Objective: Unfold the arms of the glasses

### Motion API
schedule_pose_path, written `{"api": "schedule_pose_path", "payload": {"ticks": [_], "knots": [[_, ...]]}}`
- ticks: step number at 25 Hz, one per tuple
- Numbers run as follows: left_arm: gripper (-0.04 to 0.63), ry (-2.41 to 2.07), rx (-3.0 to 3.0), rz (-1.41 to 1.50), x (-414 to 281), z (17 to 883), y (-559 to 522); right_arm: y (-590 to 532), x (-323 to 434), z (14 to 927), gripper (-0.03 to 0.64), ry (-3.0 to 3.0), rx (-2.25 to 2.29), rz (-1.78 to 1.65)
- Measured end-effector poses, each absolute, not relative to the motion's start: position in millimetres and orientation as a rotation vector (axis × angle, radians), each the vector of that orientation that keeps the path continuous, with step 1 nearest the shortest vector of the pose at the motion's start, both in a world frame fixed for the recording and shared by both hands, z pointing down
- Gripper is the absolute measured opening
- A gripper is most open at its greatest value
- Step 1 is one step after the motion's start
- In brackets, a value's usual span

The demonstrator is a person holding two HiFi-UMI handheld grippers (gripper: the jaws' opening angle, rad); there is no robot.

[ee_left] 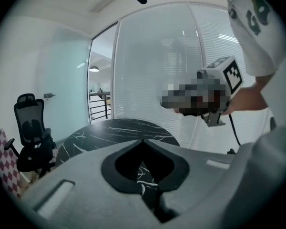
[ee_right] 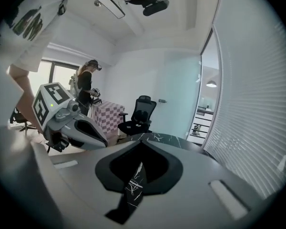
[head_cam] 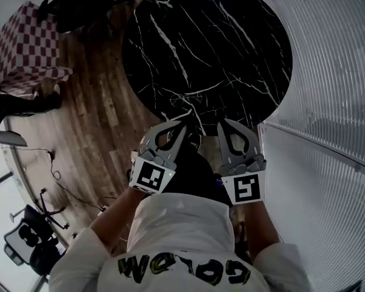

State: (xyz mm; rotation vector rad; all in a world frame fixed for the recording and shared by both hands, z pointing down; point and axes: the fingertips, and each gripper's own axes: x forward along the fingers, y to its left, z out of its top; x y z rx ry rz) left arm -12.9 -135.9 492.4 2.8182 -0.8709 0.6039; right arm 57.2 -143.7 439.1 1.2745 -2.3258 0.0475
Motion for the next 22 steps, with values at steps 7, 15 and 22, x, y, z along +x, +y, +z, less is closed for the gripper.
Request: {"api": "schedule_pose_path", "payload": {"ticks": [7,15,22], "knots": [[0.015,-0.875,2.829,0.868,-16.0,571.1,-141.9,-154.9,59.9,505.6,0.002,-2.273,1.19,0.091],[0.047,-0.885,2.821,1.207,-12.8,659.7,-157.2,-163.2,53.8,579.3,0.002,-2.258,1.129,0.177],[0.092,-0.862,2.818,1.449,-9.9,717.2,-166.8,-167.9,49.8,616.8,0.002,-2.258,1.097,0.221]]}}
